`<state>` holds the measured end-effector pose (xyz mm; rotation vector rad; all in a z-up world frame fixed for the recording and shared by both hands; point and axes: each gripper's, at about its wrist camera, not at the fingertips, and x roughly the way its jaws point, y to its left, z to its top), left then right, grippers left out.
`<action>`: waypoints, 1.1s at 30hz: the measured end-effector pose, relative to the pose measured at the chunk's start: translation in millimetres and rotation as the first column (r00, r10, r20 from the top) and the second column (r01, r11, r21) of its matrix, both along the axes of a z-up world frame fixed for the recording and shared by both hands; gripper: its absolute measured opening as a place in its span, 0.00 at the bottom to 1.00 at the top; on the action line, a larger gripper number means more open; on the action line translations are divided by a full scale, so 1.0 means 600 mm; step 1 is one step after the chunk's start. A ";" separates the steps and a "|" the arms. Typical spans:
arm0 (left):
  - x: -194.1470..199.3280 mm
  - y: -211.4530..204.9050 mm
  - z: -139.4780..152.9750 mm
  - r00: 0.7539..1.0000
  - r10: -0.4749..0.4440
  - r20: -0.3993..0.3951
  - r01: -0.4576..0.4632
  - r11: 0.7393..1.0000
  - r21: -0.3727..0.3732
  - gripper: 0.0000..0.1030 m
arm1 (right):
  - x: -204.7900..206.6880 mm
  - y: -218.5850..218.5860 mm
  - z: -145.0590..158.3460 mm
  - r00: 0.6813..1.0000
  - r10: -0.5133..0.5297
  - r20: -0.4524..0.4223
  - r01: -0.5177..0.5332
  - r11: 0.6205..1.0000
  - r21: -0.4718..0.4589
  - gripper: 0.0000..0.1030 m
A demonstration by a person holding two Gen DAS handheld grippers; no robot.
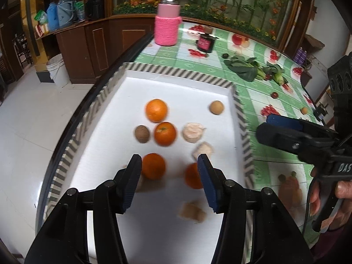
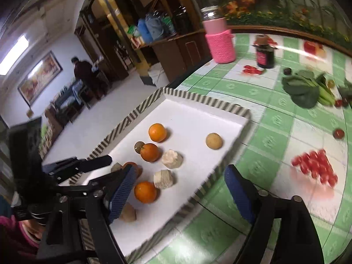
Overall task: Organize fruits
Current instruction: 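Withdraw both tools from the tray back over the table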
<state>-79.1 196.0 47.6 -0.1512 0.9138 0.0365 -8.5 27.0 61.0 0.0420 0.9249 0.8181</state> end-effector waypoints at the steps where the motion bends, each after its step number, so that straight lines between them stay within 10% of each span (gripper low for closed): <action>1: 0.001 -0.009 0.001 1.000 -0.010 -0.001 0.010 1.000 0.000 0.50 | 0.001 -0.014 0.000 1.000 -0.016 -0.010 0.016 1.000 0.010 0.86; 23: 0.096 -0.225 0.029 0.957 -0.288 -0.040 0.288 0.958 -0.004 0.49 | 0.029 -0.296 -0.002 0.958 -0.286 0.033 0.287 0.955 -0.070 0.91; 33: 0.191 -0.306 0.030 0.928 -0.368 -0.056 0.370 0.928 0.028 0.49 | 0.090 -0.438 -0.020 0.879 -0.453 0.149 0.476 0.856 -0.201 0.92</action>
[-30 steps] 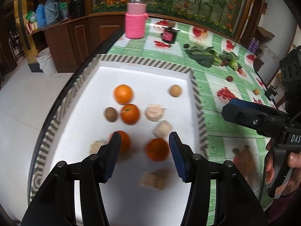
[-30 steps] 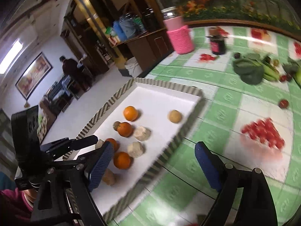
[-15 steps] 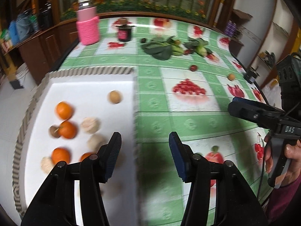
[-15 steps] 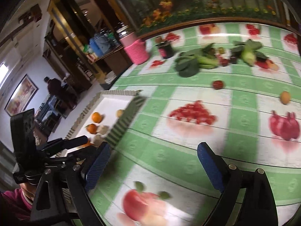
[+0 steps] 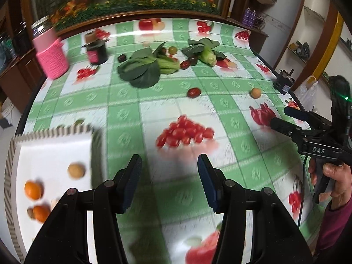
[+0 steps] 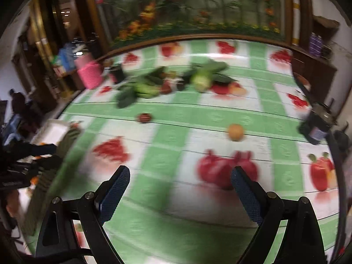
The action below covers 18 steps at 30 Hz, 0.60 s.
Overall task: Organize fruits
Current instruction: 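Withdraw both tools from the tray back over the table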
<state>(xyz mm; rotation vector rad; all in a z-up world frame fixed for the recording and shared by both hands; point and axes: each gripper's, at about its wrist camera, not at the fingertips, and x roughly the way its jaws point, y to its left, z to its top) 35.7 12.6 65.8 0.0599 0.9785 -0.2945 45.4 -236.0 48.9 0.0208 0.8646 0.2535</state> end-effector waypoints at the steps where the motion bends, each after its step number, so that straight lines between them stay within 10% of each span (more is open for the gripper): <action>1: 0.008 -0.006 -0.002 1.000 -0.008 -0.001 0.008 1.000 0.002 0.49 | 0.007 -0.010 -0.005 1.000 -0.013 -0.007 0.013 1.000 -0.007 0.92; 14: 0.123 -0.064 -0.044 0.996 -0.052 -0.073 0.051 0.998 -0.024 0.49 | 0.099 -0.055 -0.009 0.990 -0.143 0.007 0.143 0.990 -0.013 0.90; 18: 0.157 -0.075 -0.051 0.996 -0.042 -0.082 0.040 0.999 -0.029 0.49 | 0.130 -0.060 -0.016 0.989 -0.145 -0.020 0.145 0.989 -0.010 0.75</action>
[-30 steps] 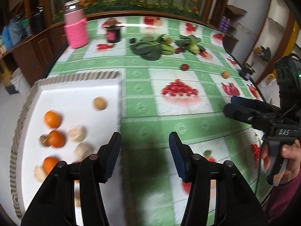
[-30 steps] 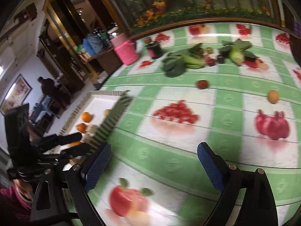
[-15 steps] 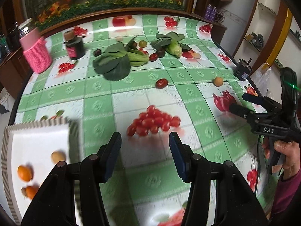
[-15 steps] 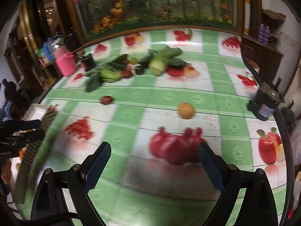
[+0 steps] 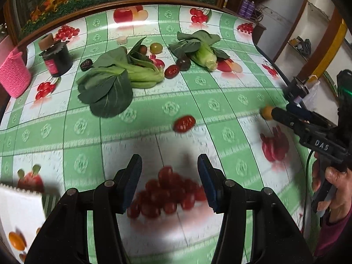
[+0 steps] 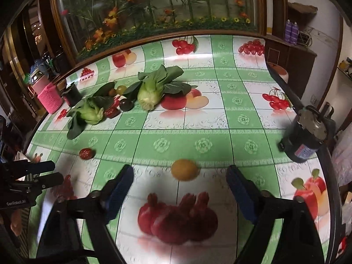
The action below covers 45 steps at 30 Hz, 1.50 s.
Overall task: Organize fruits
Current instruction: 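Withdraw both tools from the tray back over the table, then close the left gripper on a red date while the right gripper grasps a tan longan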
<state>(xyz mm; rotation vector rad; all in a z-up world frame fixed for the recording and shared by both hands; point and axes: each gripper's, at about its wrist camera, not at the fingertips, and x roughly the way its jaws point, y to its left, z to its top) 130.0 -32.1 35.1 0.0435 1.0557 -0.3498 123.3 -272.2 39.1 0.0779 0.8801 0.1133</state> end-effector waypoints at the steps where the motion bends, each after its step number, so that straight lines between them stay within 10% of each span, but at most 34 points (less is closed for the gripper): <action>1: 0.004 -0.003 -0.001 1.000 0.000 -0.002 0.000 1.000 -0.003 0.49 | 0.007 0.000 -0.005 1.000 0.002 -0.009 -0.002 1.000 -0.006 0.71; 7: 0.022 -0.025 -0.009 1.000 -0.020 0.001 0.020 1.000 0.011 0.49 | 0.016 0.011 -0.039 0.998 0.043 -0.045 -0.045 0.998 -0.044 0.30; 22: 0.048 -0.065 -0.032 0.997 -0.062 0.039 0.059 0.996 0.059 0.48 | -0.028 -0.003 -0.038 0.998 0.067 -0.018 -0.066 0.997 0.035 0.29; 25: 0.044 -0.069 -0.031 0.994 -0.086 0.065 0.079 0.992 0.095 0.16 | -0.033 0.000 -0.038 0.997 0.076 -0.017 -0.075 0.997 0.035 0.29; 45: -0.109 0.019 0.017 0.997 -0.019 0.080 0.017 1.000 0.016 0.15 | -0.158 0.114 0.006 0.973 0.226 0.037 -0.228 0.971 0.071 0.29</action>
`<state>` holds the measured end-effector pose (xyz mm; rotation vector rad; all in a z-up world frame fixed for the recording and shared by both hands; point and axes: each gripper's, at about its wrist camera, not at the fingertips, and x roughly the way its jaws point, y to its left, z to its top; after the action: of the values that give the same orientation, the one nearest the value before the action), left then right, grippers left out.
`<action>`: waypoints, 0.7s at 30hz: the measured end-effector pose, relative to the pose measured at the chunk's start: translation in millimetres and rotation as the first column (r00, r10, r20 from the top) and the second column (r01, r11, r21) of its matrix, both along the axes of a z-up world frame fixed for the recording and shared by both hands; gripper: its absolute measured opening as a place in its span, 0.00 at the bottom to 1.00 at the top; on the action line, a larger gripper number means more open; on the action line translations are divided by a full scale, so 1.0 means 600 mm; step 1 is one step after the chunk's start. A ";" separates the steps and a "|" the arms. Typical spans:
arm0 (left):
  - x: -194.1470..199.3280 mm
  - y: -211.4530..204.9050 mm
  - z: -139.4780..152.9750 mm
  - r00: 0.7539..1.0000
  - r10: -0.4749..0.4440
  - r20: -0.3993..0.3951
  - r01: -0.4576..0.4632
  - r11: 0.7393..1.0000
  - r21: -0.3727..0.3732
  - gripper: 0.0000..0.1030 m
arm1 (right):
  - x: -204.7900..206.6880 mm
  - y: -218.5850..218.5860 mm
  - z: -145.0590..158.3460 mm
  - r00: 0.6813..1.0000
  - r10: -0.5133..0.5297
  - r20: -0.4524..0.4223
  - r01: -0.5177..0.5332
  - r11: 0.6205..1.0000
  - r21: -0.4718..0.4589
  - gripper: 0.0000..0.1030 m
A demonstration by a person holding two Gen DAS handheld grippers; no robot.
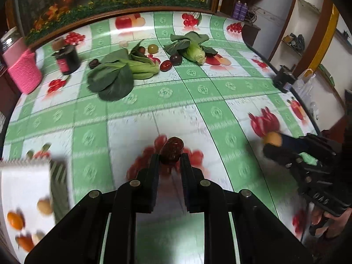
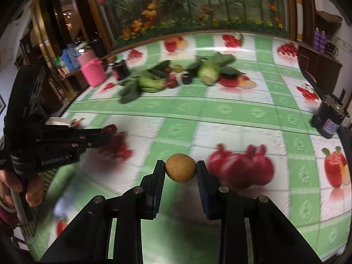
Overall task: Organize fruits
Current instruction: 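Close the left gripper on a red date while the right gripper grasps a tan longan, then carry the date and longan into the white tray and open both grippers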
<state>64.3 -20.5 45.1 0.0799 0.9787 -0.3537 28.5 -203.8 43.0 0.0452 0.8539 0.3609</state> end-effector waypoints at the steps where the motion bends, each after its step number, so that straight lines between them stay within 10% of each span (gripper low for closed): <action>1: -0.015 0.009 0.005 1.000 0.009 0.002 -0.009 1.000 -0.006 0.15 | -0.009 0.011 0.002 1.000 0.010 0.002 -0.010 1.000 -0.001 0.29; 21: -0.193 0.163 0.027 0.982 0.168 0.081 -0.170 0.985 0.019 0.16 | -0.140 0.208 0.034 0.979 0.200 0.034 -0.201 0.979 0.027 0.29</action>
<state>-51.5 77.3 61.3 0.0332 0.9046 -0.1802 -55.4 -78.7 63.4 -0.0186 0.8247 0.5630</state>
